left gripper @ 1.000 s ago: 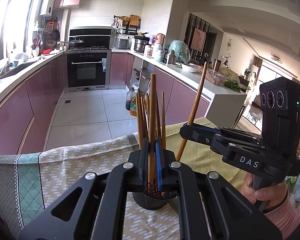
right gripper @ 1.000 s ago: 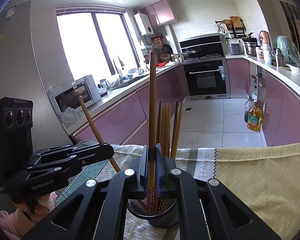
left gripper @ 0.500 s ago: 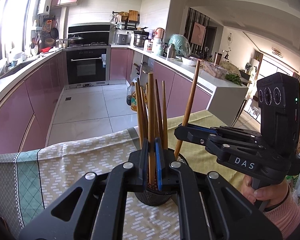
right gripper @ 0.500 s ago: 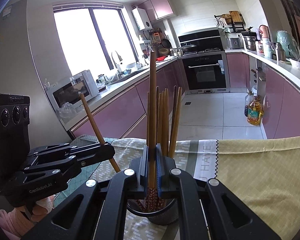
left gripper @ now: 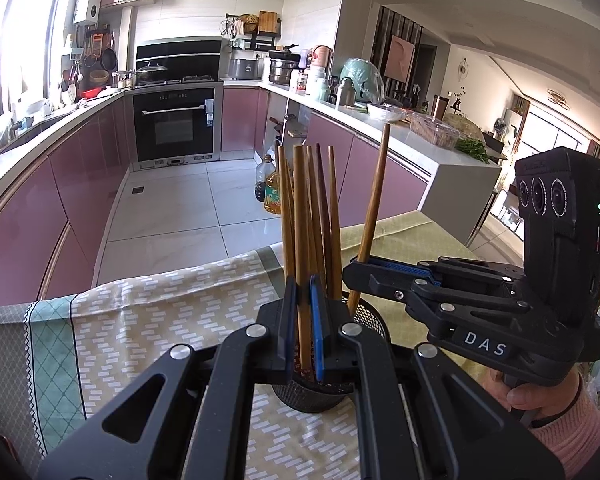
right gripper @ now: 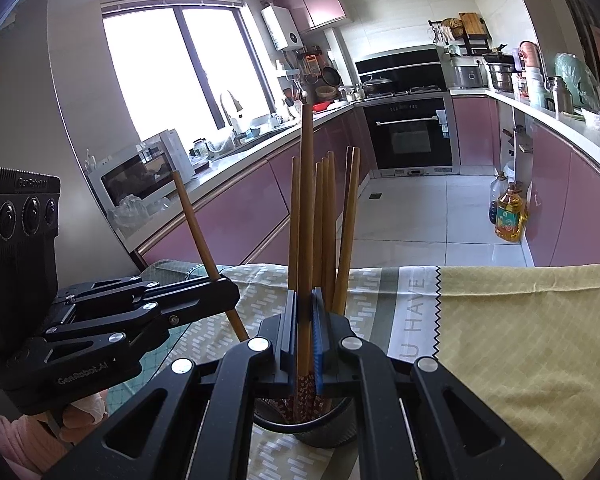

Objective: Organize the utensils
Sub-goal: 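Push the right gripper's chopstick into the holder beside the left gripper's chopstick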

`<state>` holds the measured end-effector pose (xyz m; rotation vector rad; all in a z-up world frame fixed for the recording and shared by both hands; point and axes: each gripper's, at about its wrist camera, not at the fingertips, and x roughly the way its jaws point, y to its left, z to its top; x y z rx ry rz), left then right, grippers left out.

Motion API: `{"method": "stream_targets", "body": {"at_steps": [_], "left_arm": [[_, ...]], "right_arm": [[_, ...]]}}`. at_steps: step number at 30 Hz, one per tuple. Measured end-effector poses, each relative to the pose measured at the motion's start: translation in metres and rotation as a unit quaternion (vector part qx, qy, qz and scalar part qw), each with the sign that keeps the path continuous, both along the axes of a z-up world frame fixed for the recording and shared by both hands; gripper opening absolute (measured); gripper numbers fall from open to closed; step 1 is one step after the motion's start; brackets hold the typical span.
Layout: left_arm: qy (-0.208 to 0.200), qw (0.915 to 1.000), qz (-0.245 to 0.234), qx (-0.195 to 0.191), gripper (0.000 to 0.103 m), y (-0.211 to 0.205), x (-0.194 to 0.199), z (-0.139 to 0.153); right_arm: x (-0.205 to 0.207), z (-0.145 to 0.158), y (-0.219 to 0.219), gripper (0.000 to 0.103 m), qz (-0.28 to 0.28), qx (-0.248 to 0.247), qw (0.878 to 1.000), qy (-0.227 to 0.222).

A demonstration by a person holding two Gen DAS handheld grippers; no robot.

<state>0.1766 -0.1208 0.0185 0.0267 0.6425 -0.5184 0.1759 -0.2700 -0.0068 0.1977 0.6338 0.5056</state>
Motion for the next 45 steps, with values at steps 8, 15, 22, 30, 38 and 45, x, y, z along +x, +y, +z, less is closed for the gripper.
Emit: {"method": "stream_targets", "body": {"at_steps": [8,15,22,30,38,45], "left_arm": [[0.006,1.0000,0.006,-0.001,0.008,0.002,0.009,-0.004],[0.011,0.9999,0.007,0.001,0.008,-0.001,0.019,-0.008],[0.015,0.9998,0.009,0.002,0.008,-0.003,0.022,-0.012],[0.021,0.9997,0.010,0.002,0.008,-0.007,0.027,-0.016],[0.028,0.9996,0.004,0.001,0.008,-0.010,0.031,-0.019],[0.032,0.9995,0.003,0.004,0.008,-0.013,0.035,-0.022]], "right_arm": [[0.006,-0.004,0.003,0.006,0.000,-0.001,1.000,0.008],[0.008,-0.005,0.003,0.006,-0.002,0.000,1.000,0.010],[0.009,-0.006,0.003,0.006,-0.002,-0.001,1.000,0.011],[0.010,-0.008,0.002,0.006,-0.003,-0.002,1.000,0.013],[0.014,-0.012,0.002,0.006,-0.005,-0.003,1.000,0.016],[0.017,-0.013,0.004,0.007,-0.008,-0.003,1.000,0.018]]}}
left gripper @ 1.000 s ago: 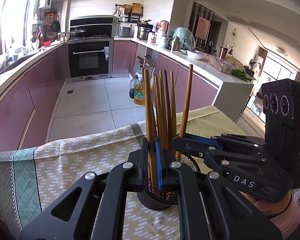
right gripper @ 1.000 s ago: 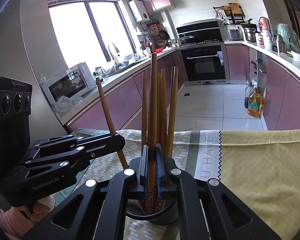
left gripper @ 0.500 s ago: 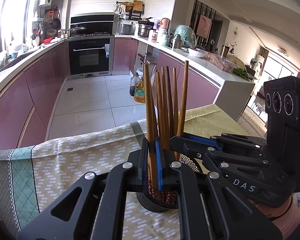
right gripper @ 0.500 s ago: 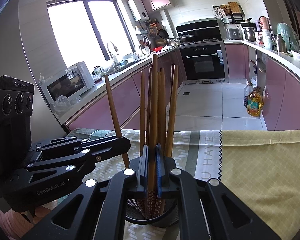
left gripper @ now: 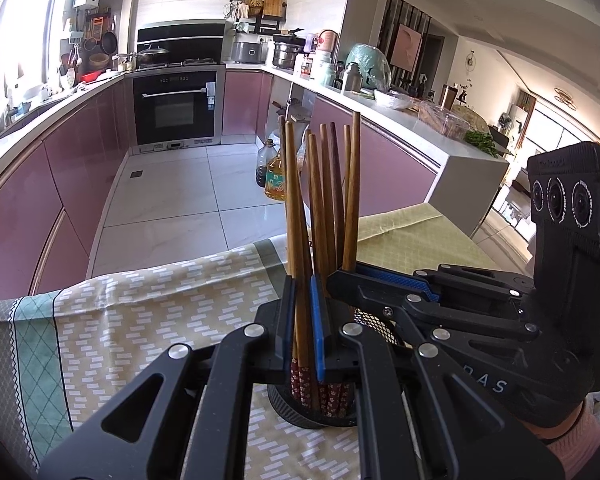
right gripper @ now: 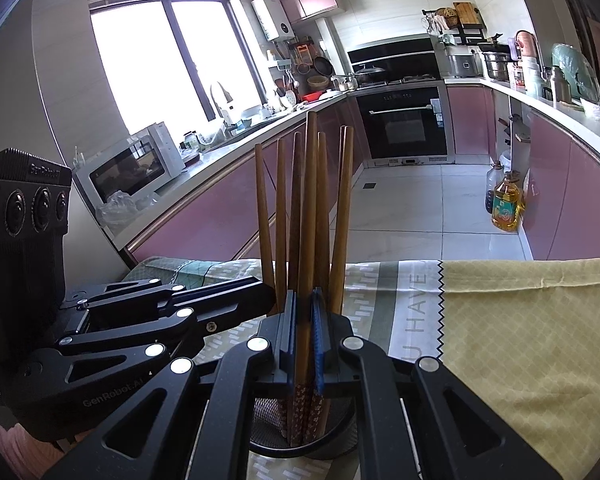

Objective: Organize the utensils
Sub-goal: 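Push the right gripper's chopstick into the holder beside the left gripper's chopstick, then open both grippers and pull them back from the holder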

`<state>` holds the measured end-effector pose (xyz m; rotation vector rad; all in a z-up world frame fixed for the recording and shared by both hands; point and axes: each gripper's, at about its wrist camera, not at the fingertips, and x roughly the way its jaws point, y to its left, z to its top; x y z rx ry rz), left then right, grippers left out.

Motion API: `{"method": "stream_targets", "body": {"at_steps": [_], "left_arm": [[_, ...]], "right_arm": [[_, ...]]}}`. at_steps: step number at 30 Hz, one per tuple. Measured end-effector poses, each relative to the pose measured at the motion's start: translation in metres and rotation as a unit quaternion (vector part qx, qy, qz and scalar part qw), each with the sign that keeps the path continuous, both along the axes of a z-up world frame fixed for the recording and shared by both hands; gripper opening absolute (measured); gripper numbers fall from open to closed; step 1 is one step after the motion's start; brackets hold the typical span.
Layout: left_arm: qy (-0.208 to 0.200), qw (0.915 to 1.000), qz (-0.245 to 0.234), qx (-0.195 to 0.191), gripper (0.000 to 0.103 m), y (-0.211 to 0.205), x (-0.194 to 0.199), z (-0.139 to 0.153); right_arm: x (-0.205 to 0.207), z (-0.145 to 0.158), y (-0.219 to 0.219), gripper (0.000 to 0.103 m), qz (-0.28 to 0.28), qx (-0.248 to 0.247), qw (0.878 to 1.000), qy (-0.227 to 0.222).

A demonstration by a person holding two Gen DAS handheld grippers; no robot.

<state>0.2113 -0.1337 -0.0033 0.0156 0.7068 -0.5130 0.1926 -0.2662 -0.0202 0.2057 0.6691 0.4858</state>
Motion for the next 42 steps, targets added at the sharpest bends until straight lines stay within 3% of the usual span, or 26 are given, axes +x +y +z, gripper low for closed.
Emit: {"method": "stream_targets", "body": {"at_steps": [21,26,32,38,42], "left_arm": [[0.004,1.0000,0.005,0.000,0.009,0.003,0.003,-0.007],[-0.002,0.9998,0.017,0.003,0.025,0.009,-0.003,-0.011],[-0.029,0.9990,0.034,0.006,0.041,0.022,-0.022,-0.008],[-0.070,0.9953,0.067,0.007,0.064,0.047,-0.050,-0.006],[-0.097,0.9903,0.099,0.010,0.094,0.067,-0.072,-0.005]], "right_arm": [[-0.002,-0.002,0.000,0.007,-0.002,0.004,1.000,0.003],[-0.007,-0.003,-0.003,0.008,-0.005,0.008,1.000,0.003],[-0.018,0.000,-0.006,0.023,-0.013,0.003,1.000,-0.007],[-0.044,0.008,-0.010,0.043,-0.031,-0.012,0.999,-0.038],[-0.067,0.012,-0.008,0.071,-0.046,-0.030,0.996,-0.069]]}}
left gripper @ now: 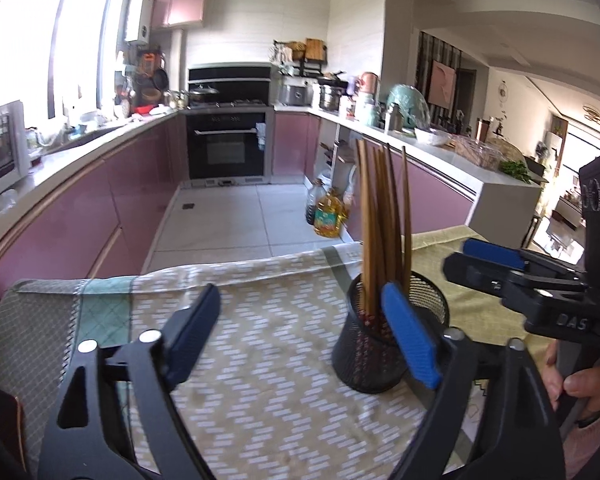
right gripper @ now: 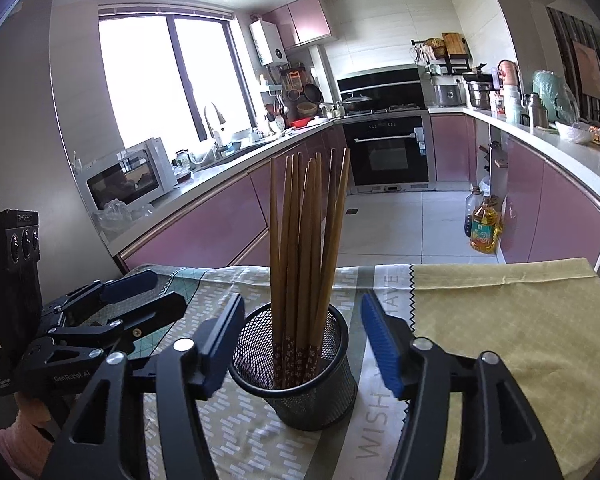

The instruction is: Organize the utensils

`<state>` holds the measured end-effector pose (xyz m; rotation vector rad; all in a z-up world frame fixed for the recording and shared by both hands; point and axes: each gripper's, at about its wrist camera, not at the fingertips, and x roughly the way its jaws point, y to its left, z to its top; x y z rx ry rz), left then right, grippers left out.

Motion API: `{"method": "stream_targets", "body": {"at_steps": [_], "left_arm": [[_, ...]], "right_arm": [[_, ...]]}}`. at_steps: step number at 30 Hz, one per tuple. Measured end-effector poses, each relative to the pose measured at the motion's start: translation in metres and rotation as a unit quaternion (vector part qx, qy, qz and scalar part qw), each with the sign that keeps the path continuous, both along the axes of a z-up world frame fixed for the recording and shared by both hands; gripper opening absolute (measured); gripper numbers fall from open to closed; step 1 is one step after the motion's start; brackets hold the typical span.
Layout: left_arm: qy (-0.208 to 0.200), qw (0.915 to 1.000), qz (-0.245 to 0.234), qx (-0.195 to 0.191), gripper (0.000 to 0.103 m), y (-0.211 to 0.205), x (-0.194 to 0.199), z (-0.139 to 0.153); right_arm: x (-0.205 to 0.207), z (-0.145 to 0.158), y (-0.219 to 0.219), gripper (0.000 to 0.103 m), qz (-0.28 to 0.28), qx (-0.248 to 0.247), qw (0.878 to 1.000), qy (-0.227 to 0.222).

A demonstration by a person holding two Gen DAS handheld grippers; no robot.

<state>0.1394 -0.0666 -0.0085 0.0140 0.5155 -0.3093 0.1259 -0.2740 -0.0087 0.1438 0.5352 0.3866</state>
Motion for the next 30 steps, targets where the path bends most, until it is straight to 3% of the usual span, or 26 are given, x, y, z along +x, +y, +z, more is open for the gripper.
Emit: {"method": "stream_targets", "body": {"at_steps": [1,6,18,30], "left_arm": [[-0.008,0.9999,0.014,-0.002,0.098,0.006,-0.007,0.000],[-0.039,0.9980,0.050,0.000,0.098,0.027,-0.036,0.000],[-0.104,0.9895,0.099,0.012,0.098,0.047,-0.090,0.004],[-0.129,0.9839,0.123,0.001,0.098,0.048,-0.101,0.007]], "right_arm": [[-0.007,0.000,0.001,0.080,-0.008,-0.009,1.000,-0.011],[-0.032,-0.007,0.010,0.097,-0.020,-0.037,0.998,-0.038],[-0.070,-0.007,0.026,0.097,-0.055,-0.049,0.993,-0.095],[-0.094,0.002,0.031,0.097,-0.082,-0.053,0.985,-0.141]]}}
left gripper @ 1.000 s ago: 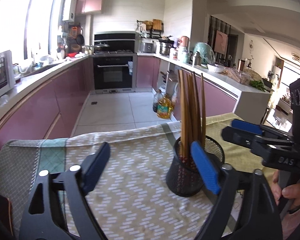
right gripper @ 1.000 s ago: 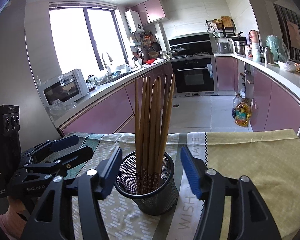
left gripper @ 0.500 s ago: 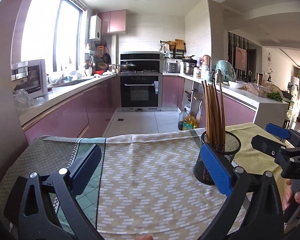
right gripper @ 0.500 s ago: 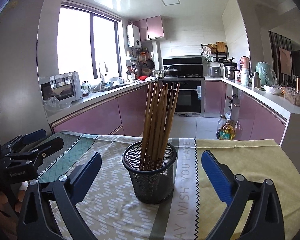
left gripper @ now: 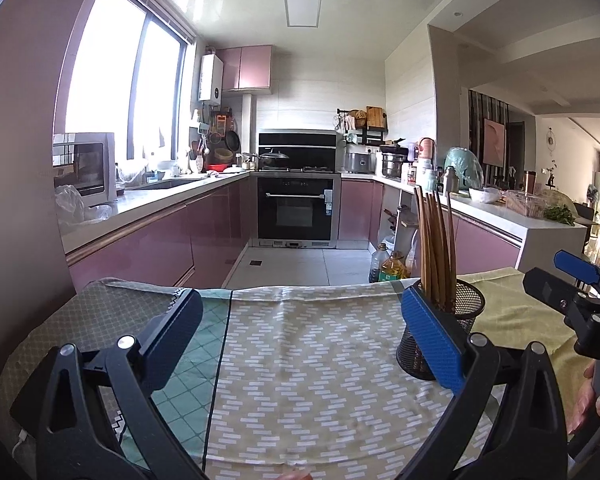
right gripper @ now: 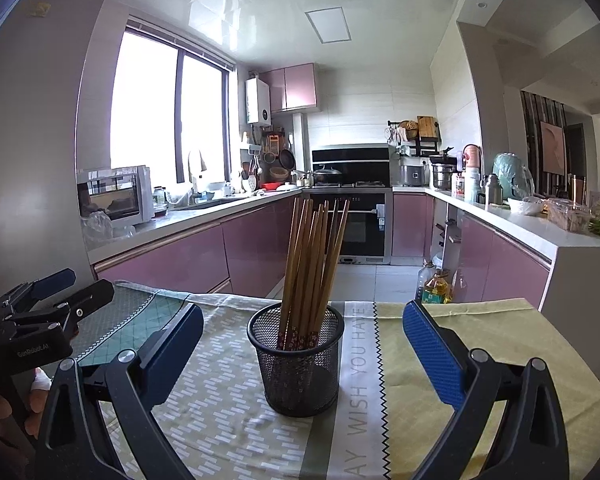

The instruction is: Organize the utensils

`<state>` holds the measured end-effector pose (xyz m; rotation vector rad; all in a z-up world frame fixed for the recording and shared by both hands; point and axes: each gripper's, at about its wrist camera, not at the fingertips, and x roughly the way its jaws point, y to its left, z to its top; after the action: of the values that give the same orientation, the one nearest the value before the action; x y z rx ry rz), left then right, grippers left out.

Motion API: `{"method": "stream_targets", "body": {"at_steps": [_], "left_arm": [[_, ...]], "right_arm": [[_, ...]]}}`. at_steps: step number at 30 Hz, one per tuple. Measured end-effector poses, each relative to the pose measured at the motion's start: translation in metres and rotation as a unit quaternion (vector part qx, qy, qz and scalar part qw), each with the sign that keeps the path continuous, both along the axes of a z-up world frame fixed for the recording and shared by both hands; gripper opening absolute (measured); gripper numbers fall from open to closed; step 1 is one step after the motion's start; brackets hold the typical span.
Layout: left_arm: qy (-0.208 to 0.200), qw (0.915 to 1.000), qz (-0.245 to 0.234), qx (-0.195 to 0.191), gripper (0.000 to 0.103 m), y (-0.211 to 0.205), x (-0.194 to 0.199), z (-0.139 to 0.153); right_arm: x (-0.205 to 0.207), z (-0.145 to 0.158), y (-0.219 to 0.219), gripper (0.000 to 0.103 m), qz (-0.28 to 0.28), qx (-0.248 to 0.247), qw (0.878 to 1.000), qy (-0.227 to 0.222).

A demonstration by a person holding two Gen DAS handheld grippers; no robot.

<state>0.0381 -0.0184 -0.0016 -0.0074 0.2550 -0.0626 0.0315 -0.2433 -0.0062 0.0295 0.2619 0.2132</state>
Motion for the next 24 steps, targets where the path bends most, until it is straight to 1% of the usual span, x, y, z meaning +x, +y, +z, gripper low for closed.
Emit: {"method": "stream_targets", "body": {"at_steps": [9,17,24], "left_arm": [[-0.010,0.9998,0.016,-0.002,0.098,0.004,-0.007,0.002],[-0.014,0.9998,0.017,-0.002,0.098,0.005,-0.011,0.003],[-0.009,0.9998,0.019,-0.007,0.098,0.008,-0.010,0.004]], "right_arm": [[-0.007,0.003,0.002,0.097,-0.005,0.002,1.000,-0.013],[-0.011,0.005,0.002,0.097,-0.009,0.001,1.000,-0.019],[-0.012,0.006,0.001,0.097,-0.012,0.003,1.000,-0.021]]}}
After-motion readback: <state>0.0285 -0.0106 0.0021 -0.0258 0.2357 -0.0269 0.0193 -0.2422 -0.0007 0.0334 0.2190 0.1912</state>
